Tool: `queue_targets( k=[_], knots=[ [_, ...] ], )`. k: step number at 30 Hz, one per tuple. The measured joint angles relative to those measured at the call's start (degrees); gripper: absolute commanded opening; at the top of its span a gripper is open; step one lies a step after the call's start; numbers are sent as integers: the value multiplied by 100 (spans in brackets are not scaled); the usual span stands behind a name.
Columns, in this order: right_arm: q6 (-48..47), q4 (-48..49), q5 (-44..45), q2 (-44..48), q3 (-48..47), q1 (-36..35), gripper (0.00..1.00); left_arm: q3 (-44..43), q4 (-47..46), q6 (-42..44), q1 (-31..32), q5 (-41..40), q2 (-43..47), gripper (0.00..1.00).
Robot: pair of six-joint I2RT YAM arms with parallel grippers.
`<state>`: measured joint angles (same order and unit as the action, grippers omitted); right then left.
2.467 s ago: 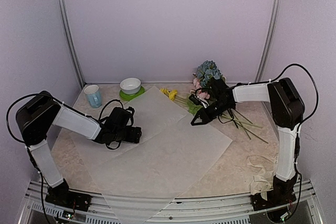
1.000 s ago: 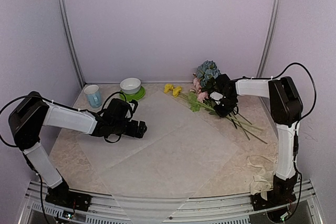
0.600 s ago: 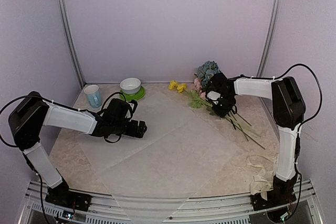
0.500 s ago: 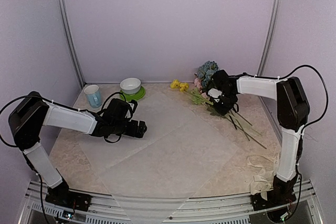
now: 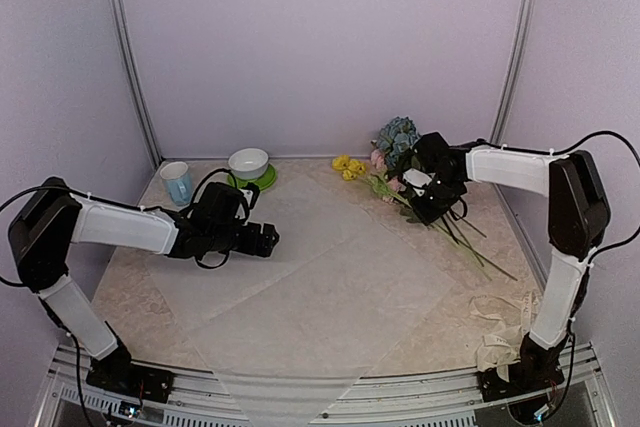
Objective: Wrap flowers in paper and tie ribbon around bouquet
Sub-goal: Pick up the fake flower from the center of the board, then place the fake flower on the flattened wrapping paper.
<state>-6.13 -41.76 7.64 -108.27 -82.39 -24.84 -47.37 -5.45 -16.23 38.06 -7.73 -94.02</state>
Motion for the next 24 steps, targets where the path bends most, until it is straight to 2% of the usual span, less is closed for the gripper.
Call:
queue_targets(
  k=[6, 11, 13, 18, 21, 24],
  knots=[
    [343, 455, -859, 529, 122, 22, 0, 0, -4, 0, 13, 2, 369, 94],
    [977, 1563, -1982, 1123, 737, -28, 0, 0, -28, -22, 76, 125, 752, 92],
    [1434, 2192, -2286, 1423, 1071, -125, 0, 2, -116, -20, 160, 160, 992, 92],
    [3171, 4846, -2833, 1971, 2140, -846, 0, 42, -949, -122, 426, 671, 1746, 92],
    [4022, 6028, -2927, 1670, 2149, -1316, 0, 44, -1449, -262, 520, 1185, 1849, 92],
    [4629, 6660, -2765, 1191, 1860, -1714, 0, 164, -1685, -391, 581, 1462, 1836, 92]
  ],
)
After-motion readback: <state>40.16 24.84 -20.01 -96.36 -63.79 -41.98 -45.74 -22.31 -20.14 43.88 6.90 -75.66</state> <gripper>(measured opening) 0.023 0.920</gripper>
